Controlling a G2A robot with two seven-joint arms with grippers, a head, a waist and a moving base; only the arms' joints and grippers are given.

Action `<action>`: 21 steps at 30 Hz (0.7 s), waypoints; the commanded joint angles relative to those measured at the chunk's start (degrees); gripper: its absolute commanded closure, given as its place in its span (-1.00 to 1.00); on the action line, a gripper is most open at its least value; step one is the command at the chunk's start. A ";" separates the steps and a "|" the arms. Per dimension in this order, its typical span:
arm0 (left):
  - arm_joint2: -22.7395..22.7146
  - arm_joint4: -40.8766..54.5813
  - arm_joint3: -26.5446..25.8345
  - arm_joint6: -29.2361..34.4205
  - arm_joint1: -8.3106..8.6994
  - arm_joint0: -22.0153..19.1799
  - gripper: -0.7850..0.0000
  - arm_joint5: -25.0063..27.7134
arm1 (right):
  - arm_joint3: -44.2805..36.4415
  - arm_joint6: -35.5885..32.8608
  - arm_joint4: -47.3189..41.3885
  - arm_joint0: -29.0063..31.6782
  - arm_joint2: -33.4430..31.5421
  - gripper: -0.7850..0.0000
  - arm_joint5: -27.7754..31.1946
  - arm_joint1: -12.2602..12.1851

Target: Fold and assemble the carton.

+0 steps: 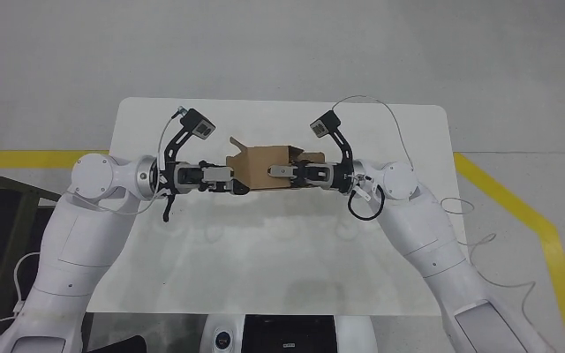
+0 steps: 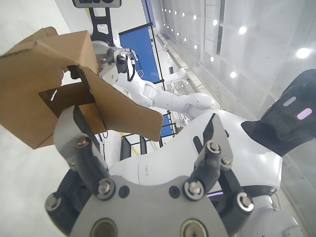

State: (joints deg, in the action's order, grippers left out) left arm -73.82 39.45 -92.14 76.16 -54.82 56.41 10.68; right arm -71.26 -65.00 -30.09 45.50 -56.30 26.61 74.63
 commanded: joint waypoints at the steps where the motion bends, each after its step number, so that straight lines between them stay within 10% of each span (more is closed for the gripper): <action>1: 0.11 -0.11 -0.10 0.05 -0.02 0.02 -1.00 0.01 | 0.27 -0.16 -0.23 -0.07 -0.02 1.00 0.09 0.03; 21: -4.75 -4.01 5.08 -3.93 0.62 -1.47 -1.00 2.35 | 1.64 -6.91 -2.69 0.47 0.82 1.00 -0.96 0.06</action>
State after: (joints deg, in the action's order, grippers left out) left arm -78.44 35.72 -87.35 72.50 -54.21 55.10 12.88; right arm -69.60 -71.34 -32.67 45.96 -55.65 25.78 74.66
